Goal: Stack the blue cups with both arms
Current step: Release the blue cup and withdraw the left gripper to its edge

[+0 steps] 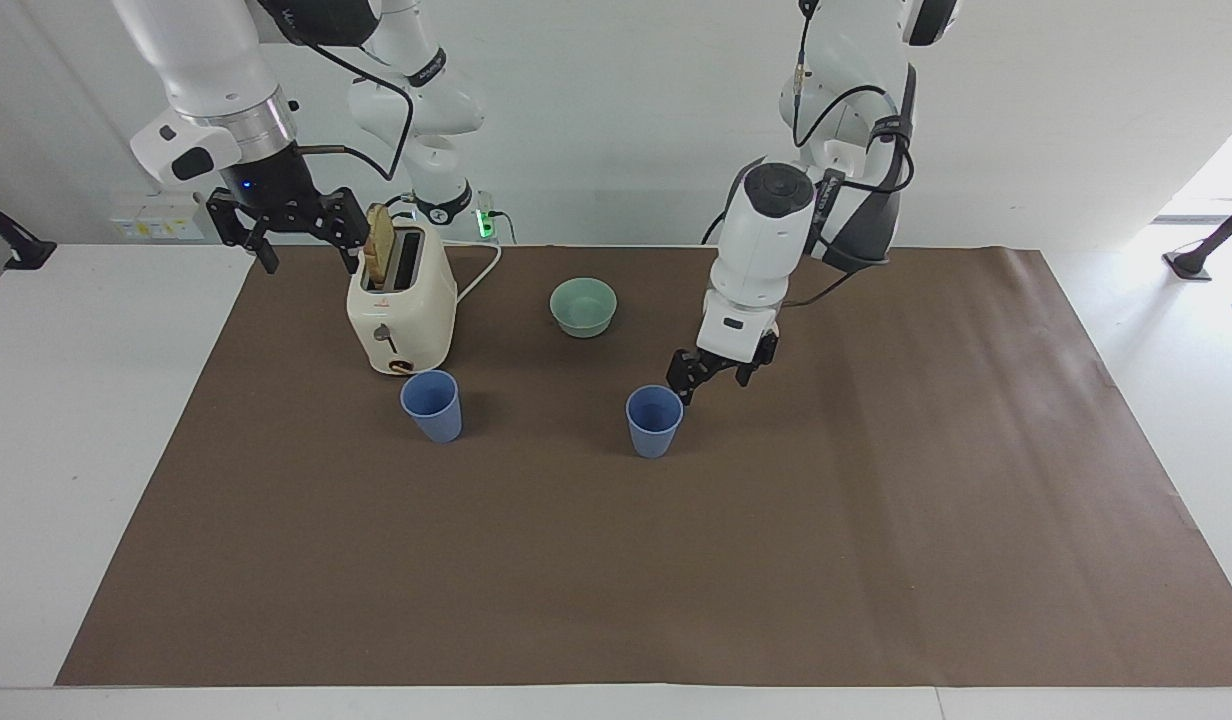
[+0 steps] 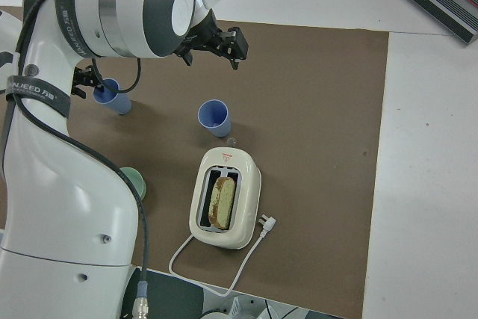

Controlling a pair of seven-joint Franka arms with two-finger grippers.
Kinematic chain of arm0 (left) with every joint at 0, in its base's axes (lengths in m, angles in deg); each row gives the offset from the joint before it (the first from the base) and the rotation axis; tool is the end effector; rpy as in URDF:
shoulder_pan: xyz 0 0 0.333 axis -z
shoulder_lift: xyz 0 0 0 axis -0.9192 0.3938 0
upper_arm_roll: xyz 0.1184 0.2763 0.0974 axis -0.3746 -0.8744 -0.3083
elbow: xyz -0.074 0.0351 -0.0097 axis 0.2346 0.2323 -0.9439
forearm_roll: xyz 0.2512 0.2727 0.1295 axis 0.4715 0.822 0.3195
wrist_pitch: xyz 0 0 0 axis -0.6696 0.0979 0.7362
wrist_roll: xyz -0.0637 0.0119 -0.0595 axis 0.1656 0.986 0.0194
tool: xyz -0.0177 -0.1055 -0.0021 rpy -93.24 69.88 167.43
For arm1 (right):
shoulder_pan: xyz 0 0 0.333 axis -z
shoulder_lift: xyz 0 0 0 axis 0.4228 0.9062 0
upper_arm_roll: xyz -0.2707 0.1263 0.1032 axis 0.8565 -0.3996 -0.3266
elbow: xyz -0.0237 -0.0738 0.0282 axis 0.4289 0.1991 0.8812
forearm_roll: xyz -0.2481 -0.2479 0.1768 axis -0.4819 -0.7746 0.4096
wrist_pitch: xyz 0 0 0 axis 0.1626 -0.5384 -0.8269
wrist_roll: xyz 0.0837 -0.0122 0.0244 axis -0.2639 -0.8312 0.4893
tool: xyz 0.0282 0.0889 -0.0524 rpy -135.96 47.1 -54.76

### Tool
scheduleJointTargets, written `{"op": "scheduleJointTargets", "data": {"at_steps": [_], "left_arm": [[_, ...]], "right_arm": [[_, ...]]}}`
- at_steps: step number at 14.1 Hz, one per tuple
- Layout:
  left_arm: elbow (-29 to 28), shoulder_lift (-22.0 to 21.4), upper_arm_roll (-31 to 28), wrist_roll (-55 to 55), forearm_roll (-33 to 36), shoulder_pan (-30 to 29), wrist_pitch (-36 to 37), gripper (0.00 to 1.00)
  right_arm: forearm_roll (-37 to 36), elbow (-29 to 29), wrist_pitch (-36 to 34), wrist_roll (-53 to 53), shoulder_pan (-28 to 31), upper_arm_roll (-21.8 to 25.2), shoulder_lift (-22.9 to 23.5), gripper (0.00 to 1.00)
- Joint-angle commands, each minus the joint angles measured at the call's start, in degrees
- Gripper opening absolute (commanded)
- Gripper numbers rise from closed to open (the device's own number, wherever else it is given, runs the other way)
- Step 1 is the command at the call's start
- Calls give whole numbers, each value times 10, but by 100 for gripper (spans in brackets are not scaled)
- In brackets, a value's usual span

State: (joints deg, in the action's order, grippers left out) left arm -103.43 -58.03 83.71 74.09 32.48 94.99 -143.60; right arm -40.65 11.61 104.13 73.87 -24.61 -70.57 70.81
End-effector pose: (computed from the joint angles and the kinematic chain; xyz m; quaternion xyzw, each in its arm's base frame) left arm 0.5620 -0.3127 0.4612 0.9857 0.1595 0.0328 0.0428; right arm 0.5550 0.0121 0.6438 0.9997 -0.0038 0.0232 0.0051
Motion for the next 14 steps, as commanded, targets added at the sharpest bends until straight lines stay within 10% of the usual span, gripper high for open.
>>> {"op": "scheduleJointTargets", "data": {"at_steps": [1,14], "left_arm": [[-8,-51,3,-75,9,-54,48,100],[-7,-165,1,-479,8,-252,212,100]], "right_arm": [[14,-6,-8,-6,8,-4,1,100],[40,109,92,-3,8,0,-8,100]]}}
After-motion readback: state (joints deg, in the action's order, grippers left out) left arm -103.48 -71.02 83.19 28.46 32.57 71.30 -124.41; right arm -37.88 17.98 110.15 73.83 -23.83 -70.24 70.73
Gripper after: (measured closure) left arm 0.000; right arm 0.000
